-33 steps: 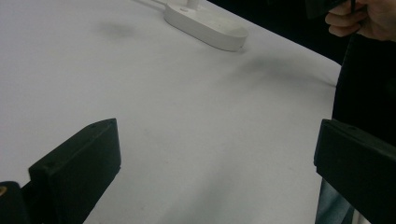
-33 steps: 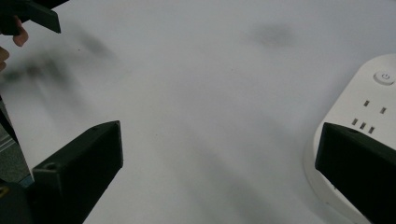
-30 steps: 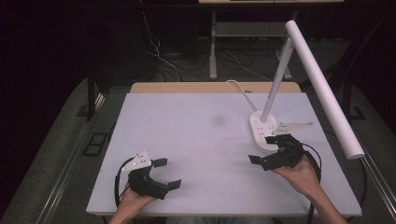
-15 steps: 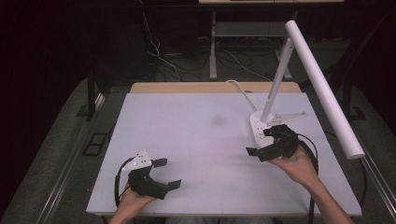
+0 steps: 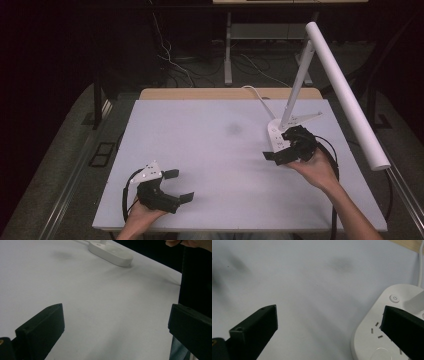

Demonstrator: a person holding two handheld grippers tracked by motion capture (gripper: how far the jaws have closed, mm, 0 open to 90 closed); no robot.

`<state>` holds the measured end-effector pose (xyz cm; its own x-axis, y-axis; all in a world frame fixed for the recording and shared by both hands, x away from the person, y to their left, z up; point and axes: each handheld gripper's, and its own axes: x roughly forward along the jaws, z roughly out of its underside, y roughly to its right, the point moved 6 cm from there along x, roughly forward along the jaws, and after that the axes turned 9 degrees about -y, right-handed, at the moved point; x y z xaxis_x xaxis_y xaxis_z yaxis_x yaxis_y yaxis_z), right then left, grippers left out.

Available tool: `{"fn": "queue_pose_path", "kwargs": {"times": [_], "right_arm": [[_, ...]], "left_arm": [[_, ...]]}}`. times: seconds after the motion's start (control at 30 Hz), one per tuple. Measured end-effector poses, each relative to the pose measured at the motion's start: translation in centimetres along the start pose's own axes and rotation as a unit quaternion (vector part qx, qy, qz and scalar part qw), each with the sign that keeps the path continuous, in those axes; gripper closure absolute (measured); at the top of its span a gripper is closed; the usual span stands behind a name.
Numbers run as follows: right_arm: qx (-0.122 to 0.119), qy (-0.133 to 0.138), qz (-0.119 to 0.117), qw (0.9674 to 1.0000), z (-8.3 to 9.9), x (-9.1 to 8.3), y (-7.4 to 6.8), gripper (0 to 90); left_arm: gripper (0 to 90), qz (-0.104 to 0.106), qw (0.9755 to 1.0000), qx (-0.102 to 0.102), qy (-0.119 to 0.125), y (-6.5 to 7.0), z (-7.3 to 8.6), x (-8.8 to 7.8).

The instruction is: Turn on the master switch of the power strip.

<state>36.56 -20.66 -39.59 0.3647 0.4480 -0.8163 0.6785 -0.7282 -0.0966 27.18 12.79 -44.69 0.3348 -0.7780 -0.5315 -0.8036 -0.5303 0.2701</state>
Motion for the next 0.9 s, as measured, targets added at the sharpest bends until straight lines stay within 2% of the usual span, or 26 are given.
{"fn": "queue_pose_path", "kwargs": {"times": [0.83,0.87,0.9], "right_arm": [[-0.002,-0.039,0.034,0.9987,-1.7,2.2,2.6,0.4],[-0.002,-0.041,0.042,0.9983,-2.0,2.4,2.9,2.1],[-0.005,-0.039,0.044,0.9983,-2.1,2.4,2.9,9.8]], "left_arm": [[0.0,-0.002,1.0,-0.003,0.003,-0.2,0.0,-0.2],[0.0,-0.002,1.0,-0.003,0.003,-0.2,0.1,-0.2],[0.0,-0.002,1.0,-0.003,0.002,-0.3,0.1,-0.2]]}}
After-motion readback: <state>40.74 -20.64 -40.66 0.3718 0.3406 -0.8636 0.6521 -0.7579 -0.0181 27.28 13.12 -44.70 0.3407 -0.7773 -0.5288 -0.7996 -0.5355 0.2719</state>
